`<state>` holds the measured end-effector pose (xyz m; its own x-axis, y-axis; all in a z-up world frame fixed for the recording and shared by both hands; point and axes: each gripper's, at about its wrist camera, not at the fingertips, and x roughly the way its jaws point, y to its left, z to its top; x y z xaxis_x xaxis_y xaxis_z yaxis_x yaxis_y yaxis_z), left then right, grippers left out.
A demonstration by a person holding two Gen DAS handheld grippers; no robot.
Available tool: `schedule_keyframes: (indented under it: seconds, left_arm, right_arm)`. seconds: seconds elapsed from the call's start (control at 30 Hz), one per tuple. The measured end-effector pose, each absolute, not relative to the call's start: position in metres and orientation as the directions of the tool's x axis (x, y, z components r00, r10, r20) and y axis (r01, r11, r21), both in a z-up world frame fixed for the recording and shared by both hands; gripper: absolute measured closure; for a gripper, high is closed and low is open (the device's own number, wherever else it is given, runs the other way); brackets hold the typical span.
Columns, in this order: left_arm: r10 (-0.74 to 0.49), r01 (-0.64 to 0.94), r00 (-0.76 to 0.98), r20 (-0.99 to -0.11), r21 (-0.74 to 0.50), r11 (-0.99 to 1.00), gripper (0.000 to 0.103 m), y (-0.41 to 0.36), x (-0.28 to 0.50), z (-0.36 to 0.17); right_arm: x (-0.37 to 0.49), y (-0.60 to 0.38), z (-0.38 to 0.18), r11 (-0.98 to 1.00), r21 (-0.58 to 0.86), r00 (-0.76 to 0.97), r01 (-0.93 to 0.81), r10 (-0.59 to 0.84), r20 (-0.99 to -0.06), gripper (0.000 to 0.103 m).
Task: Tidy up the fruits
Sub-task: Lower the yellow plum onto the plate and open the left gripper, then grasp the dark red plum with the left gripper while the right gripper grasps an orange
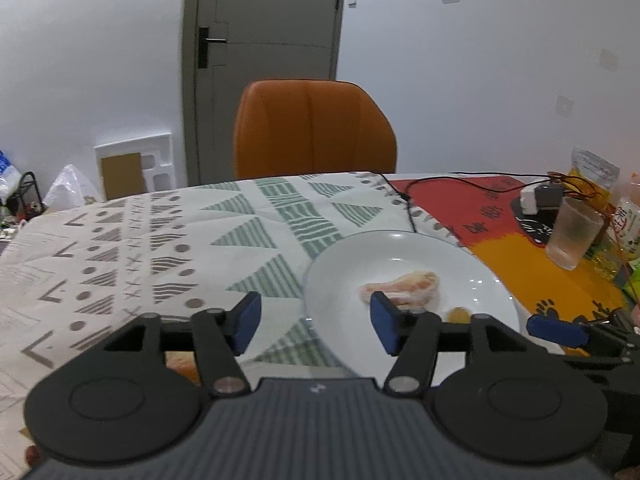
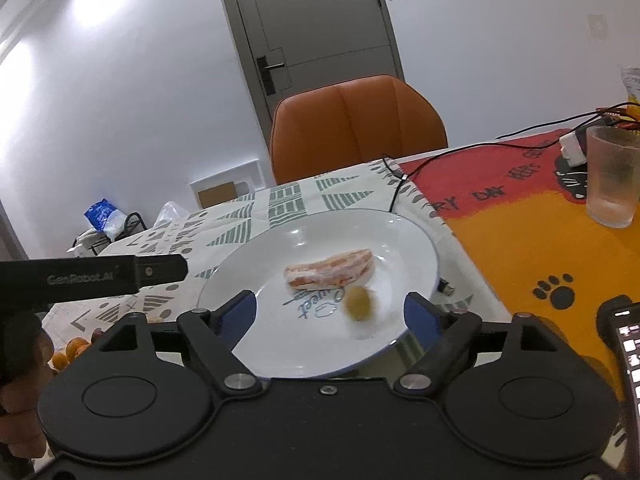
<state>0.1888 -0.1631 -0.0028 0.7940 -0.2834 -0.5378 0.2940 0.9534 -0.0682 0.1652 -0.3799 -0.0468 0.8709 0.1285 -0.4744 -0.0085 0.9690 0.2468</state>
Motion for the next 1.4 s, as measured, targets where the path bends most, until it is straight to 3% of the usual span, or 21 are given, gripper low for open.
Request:
schedule_keyframes:
  seconds: [0.33,0.57,1.4]
  left_arm:
    - [-0.235,0.232,0.819,-0.524,-0.074,0.970,0.022,-0.127,0.177,-0.003]
    - [-0.223,0.180,0.812,-0.540,-0.133,0.975,0.016,-0.099,0.168,-0.005]
    - [-0.061,-0.018,0.820,-0.570,-0.131,0.991,0.013,-0.020,0.138,-0.017]
  right_arm:
    - [0.164,-0.365,-0.045,0.964,0.263,0.875,-0.028,0.151,-0.460,0.008]
    - [0.162,-0.354,-0.042,0.957,0.286,0.881,-0.050,0.177,-0.439,0.000]
    - [0.164,-0.291,-0.048,0.936,0.293,0.833,-0.197,0.317,-0.454,0.000]
